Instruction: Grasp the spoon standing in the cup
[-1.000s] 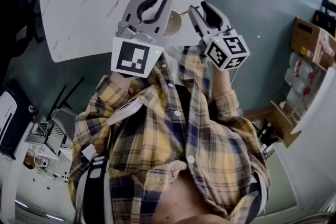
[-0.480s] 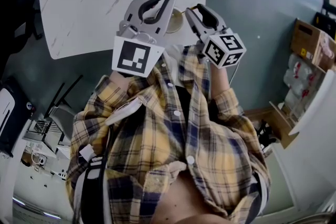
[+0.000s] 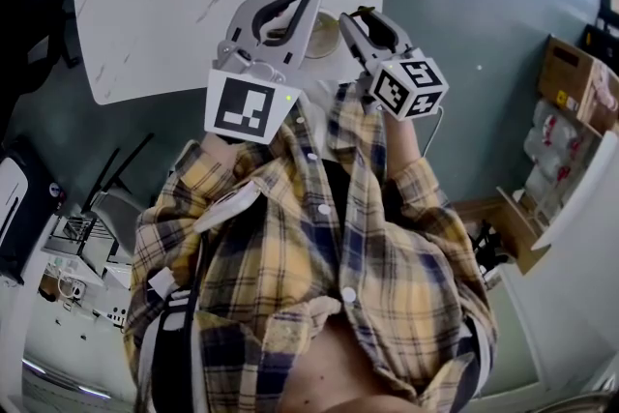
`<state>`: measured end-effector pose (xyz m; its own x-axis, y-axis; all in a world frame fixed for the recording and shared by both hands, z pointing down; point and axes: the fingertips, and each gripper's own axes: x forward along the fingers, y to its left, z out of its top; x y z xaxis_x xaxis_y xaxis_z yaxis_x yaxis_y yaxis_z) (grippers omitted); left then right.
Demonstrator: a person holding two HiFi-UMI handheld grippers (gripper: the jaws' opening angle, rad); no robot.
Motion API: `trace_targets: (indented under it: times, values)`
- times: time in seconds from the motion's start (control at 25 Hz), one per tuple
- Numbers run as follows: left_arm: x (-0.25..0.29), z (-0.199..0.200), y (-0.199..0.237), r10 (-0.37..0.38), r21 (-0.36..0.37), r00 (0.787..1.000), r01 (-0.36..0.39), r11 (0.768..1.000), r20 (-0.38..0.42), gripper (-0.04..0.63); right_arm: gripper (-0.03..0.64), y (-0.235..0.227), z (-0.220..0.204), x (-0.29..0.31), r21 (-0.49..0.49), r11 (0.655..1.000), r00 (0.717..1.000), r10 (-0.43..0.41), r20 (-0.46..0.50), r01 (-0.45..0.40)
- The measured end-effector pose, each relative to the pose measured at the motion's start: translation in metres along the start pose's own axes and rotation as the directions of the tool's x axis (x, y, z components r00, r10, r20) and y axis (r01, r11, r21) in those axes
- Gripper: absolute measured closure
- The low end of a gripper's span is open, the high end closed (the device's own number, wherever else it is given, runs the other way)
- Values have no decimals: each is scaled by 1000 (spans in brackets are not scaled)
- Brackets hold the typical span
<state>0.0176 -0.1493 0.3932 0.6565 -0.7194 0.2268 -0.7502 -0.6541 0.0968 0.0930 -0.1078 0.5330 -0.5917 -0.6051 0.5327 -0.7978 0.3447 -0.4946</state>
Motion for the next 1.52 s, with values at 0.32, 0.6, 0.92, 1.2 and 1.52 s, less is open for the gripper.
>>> trace_targets:
  times: [0.32, 0.6, 0.92, 1.2, 1.52]
  values:
    - [0, 0, -1, 2, 2, 1000, -2, 1000, 4, 579, 449, -2, -4, -1, -11, 1000, 1000, 5, 14, -5]
    - [-2, 2, 1, 7, 7, 1000, -7, 1000, 9, 580, 492, 1, -1, 3, -18, 1000, 1000, 11, 28, -10]
    - [-4, 6, -1, -1, 13, 1000, 1, 1000, 12, 580, 531, 5, -1, 3, -32, 999, 1000, 11, 14, -11]
    - [-6, 9, -1, -14, 13, 1000, 14, 1000, 25, 580, 553, 8, 2, 1, -26, 1000, 1000, 5, 27, -5]
    - [-8, 15, -1, -17, 21, 999, 16, 1000, 38, 580, 572, 20, 8, -3, -11, 999, 998, 44, 39, -44]
